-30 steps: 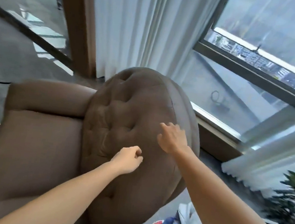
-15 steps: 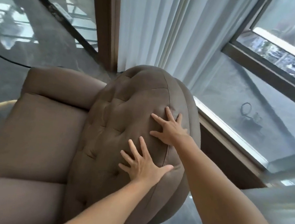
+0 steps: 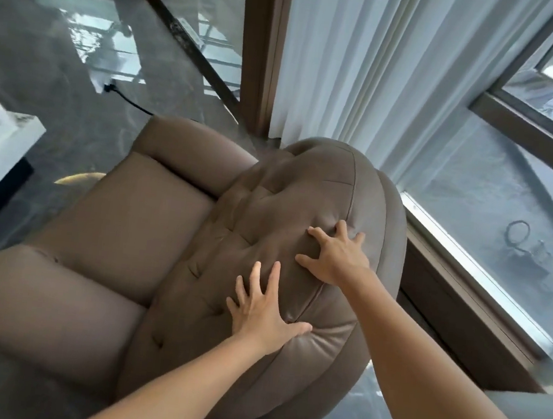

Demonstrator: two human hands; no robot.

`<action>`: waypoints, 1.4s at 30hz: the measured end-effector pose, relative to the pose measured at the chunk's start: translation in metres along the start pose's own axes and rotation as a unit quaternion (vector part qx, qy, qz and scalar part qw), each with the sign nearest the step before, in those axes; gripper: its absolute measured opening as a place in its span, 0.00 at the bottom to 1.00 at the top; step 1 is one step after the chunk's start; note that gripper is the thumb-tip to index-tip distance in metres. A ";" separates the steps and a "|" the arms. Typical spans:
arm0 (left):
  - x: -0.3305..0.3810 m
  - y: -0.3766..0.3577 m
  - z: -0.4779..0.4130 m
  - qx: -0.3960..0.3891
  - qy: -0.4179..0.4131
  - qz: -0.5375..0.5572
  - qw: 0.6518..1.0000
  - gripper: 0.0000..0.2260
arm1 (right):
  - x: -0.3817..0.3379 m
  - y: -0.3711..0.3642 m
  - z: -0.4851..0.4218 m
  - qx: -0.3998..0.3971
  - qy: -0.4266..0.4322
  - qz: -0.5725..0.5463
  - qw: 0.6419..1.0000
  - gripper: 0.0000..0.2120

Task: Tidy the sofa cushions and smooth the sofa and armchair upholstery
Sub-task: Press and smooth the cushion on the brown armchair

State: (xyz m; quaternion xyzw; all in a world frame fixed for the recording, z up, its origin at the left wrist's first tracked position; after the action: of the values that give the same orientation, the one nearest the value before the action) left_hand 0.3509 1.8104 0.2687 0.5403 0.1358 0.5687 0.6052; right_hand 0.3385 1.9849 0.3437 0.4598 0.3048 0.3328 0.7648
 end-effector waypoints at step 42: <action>-0.430 0.195 0.194 -0.071 -0.013 -0.175 0.982 0.52 | -0.396 -0.192 0.219 -0.074 0.254 -0.004 0.964 0.46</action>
State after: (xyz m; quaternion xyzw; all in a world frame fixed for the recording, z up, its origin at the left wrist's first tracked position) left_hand 0.2607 1.3090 0.3063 0.4714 0.1798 0.4550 0.7338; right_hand 0.3168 1.4941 0.3192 0.3014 0.4653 0.4568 0.6957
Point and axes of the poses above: each hand's wrist, its own z-axis away from the middle knuckle, its own y-axis out of the back of the hand, x = y × z, the point moved 10 cm from there along -z, towards the middle knuckle, and after that the axes turned 6 degrees about -z, right-handed, at the moved point
